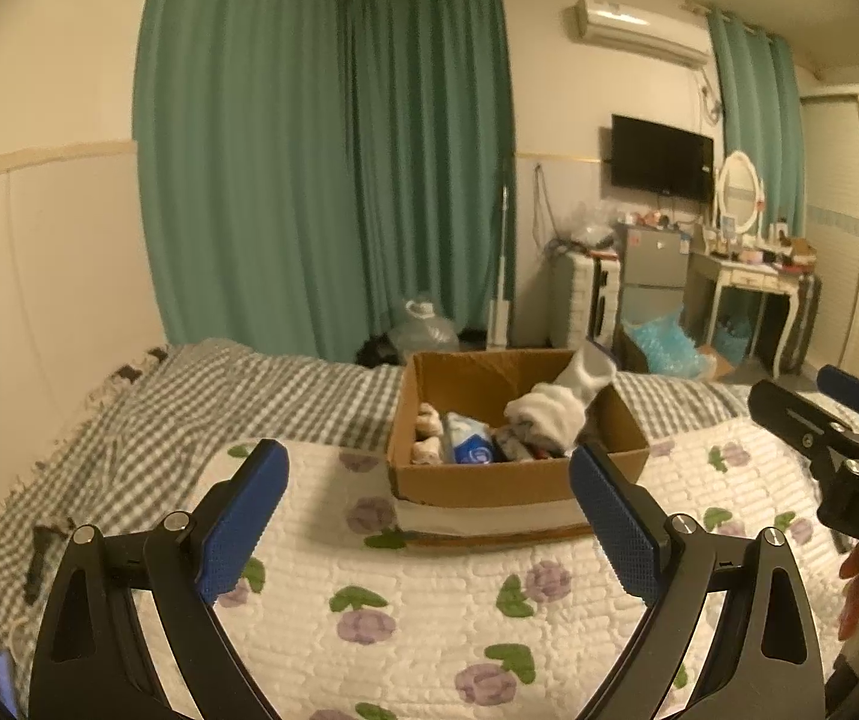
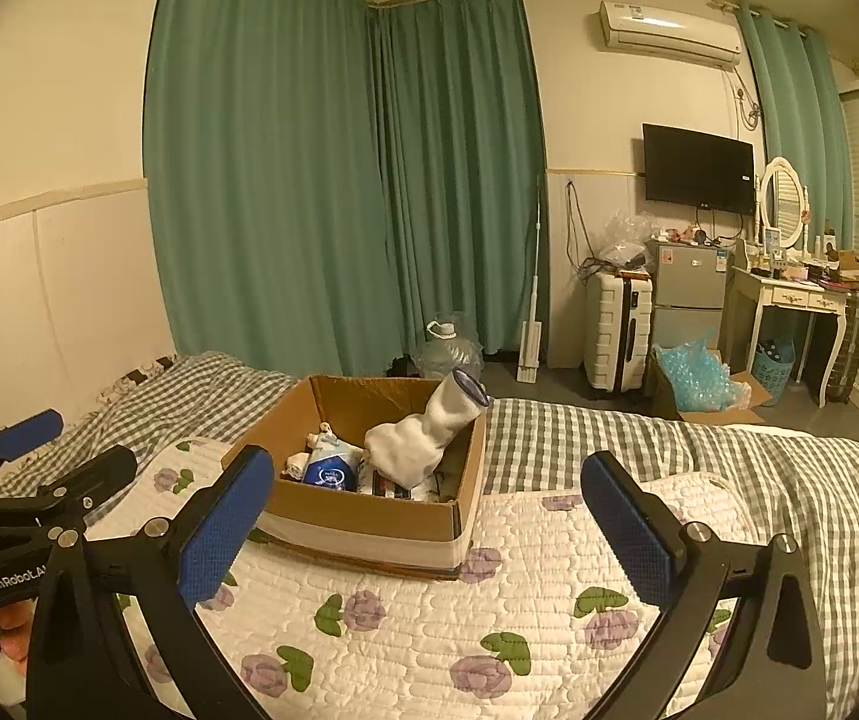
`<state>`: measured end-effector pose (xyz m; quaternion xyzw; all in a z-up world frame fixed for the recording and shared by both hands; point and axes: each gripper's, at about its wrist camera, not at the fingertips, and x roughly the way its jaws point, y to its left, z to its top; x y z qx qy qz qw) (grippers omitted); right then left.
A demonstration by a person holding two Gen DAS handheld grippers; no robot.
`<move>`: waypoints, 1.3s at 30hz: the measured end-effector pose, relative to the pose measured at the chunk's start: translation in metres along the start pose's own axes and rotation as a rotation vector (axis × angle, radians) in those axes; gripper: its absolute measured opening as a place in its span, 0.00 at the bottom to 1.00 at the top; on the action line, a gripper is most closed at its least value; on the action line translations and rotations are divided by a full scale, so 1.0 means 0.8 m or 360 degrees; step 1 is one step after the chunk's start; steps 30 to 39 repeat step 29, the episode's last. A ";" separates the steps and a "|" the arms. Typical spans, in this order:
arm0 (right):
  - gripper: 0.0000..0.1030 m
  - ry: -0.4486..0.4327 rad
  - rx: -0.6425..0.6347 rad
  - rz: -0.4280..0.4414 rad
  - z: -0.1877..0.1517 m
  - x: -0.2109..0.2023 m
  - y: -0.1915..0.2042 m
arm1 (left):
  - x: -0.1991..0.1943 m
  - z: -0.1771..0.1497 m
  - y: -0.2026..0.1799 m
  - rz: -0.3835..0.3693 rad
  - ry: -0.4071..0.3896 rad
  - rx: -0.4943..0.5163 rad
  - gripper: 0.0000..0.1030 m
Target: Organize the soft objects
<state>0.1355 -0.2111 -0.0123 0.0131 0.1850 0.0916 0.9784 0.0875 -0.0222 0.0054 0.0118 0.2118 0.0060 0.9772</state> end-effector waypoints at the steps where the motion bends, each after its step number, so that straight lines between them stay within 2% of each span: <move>1: 1.00 -0.0003 0.0001 0.0000 0.000 0.000 0.000 | 0.000 0.000 0.001 -0.0002 0.0004 -0.0009 0.93; 39: 1.00 0.0004 0.0017 0.0009 -0.003 0.003 -0.002 | -0.007 0.002 0.006 0.0028 -0.0004 -0.0001 0.93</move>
